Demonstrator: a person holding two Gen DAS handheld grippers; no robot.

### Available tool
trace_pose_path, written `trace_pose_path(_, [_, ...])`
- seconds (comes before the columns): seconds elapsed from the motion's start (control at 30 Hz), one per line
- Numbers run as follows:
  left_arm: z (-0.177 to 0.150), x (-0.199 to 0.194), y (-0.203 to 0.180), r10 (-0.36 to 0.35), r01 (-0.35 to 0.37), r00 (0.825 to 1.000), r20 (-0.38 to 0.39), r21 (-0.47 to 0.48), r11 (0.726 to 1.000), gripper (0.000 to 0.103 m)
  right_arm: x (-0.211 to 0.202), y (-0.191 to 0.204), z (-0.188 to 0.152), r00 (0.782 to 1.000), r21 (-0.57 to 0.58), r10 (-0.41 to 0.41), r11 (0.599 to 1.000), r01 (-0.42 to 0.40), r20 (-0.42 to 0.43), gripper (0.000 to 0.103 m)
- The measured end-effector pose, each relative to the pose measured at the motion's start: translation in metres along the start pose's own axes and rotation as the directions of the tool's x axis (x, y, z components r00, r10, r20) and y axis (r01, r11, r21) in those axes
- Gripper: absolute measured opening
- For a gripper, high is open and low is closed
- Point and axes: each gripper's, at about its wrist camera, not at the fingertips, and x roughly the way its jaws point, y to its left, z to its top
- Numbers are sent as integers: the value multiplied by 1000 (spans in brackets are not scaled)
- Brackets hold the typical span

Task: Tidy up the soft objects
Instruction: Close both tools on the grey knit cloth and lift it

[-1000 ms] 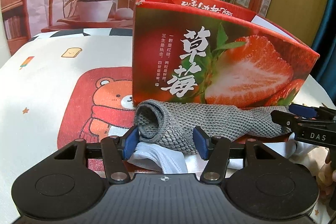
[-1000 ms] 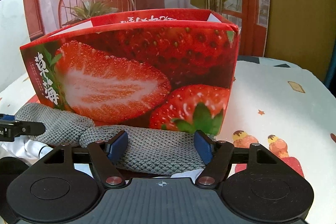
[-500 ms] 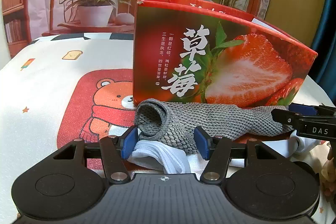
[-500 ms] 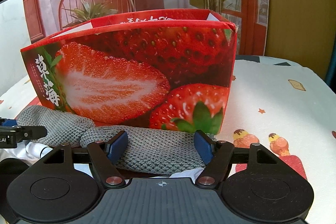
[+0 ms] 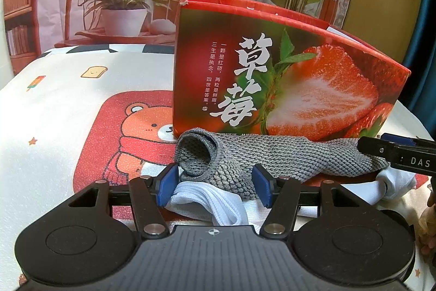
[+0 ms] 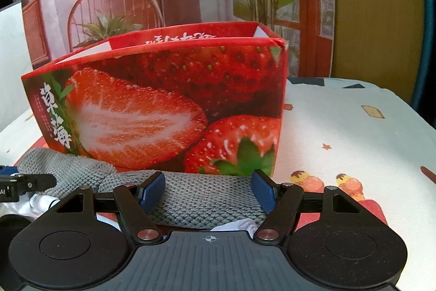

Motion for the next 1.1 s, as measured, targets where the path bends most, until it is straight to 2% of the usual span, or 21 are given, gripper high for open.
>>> trace_pose_path(0.17, [0, 0, 0, 0, 0, 1000, 2, 0, 1000, 63, 0, -2, 0, 1000, 11, 0, 1000, 0, -1, 67])
trace_pose_path(0.27, [-1, 0, 1, -3, 3, 1000, 4, -5, 1000, 63, -2, -2, -1, 999, 22, -40, 999, 40, 13, 68])
trace_pose_path(0.4, [-1, 0, 1, -2, 2, 1000, 5, -6, 1000, 63, -4, -10, -2, 996, 83, -82, 993, 80, 21, 78])
trace_pose_path(0.47, [-1, 0, 1, -2, 3, 1000, 6, -7, 1000, 63, -1, -16, -2, 996, 118, -85, 989, 85, -1, 79])
trace_pose_path(0.53, [-1, 0, 1, -4, 4, 1000, 7, -9, 1000, 63, 3, -22, -1, 998, 149, -57, 987, 60, -24, 78])
trace_pose_path(0.6, [-1, 0, 2, -5, 5, 1000, 5, -9, 1000, 63, 9, -27, -1, 999, 169, 5, 986, 4, -54, 74])
trace_pose_path(0.7, [4, 1, 3, -11, 11, 1000, -17, -12, 1000, 64, 10, -33, -1, 998, 193, 42, 981, -32, -49, 72])
trace_pose_path(0.8, [19, 5, 13, -62, 55, 995, -82, -78, 995, 67, 13, -36, 3, 995, 198, 71, 978, -56, -66, 70])
trace_pose_path(0.93, [36, 15, 33, -131, 100, 981, -143, -204, 974, 66, 19, -36, 12, 988, 177, 104, 981, -83, -117, 70])
trace_pose_path(1.1, [51, 29, 35, -128, 90, 975, -183, -203, 975, 65, 28, -36, 28, 968, 170, 142, 980, -108, -205, 69])
